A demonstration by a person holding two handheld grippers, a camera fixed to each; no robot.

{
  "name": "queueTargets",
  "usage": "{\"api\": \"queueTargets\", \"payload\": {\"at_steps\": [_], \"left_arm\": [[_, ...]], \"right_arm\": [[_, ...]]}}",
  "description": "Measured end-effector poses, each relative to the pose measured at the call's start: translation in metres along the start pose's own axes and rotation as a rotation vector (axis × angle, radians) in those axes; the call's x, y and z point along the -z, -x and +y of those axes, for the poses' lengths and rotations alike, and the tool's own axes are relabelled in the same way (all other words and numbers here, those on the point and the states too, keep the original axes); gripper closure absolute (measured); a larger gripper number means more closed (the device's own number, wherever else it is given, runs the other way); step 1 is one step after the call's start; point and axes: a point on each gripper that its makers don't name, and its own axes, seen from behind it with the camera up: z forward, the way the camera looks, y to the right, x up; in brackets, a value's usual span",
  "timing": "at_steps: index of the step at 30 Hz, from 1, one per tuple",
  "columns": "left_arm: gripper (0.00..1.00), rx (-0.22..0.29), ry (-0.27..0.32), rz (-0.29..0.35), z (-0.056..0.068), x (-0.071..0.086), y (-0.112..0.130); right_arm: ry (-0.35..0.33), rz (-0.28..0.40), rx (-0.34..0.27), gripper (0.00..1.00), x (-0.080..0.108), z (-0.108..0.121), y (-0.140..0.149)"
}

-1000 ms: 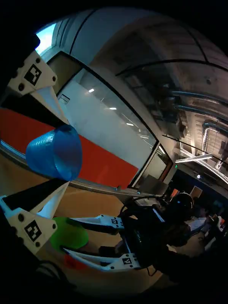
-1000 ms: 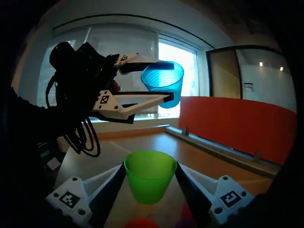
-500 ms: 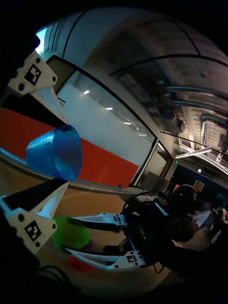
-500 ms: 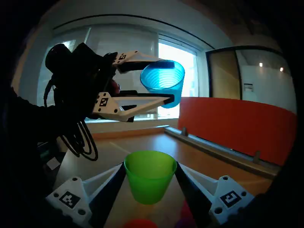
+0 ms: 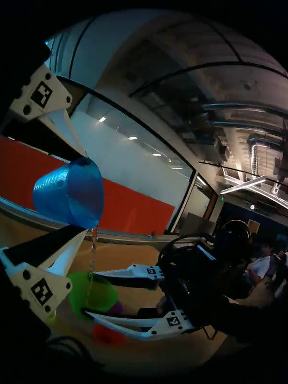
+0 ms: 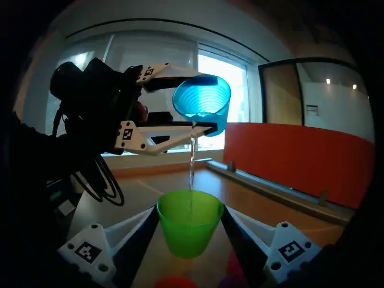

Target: Pour water

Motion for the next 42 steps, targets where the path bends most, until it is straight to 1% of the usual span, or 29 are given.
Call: {"api": "queueTargets", "payload": {"at_steps": [3, 21, 27, 36, 42], "left_arm": [[0.13, -0.013, -0.003, 0.0, -0.0003, -0.0001, -0.0005], [0.13, -0.036, -0.004, 0.006, 0.0019, 0.0006, -0.0048], [0.13, -0.054, -0.007, 0.005, 0.0019, 0.0011, -0.0039], [0.13, -0.06, -0.005, 0.01, 0.0024, 0.003, -0.0055], [0.13, -0.076, -0.001, 0.012, 0.0024, 0.0034, -0.0062]], "right_arm": [[0.001, 0.001, 0.002, 0.08, -0.0001, 0.0003, 0.0008], [0.001, 0.002, 0.006, 0.08, 0.0026, 0.0005, -0.0009], [0.002, 0.002, 0.007, 0.08, 0.0029, 0.0011, -0.0016], [0.0, 0.001, 0.011, 0.08, 0.0033, 0.0012, -0.0022], [-0.002, 0.001, 0.013, 0.08, 0.0031, 0.0003, -0.0029]]}}
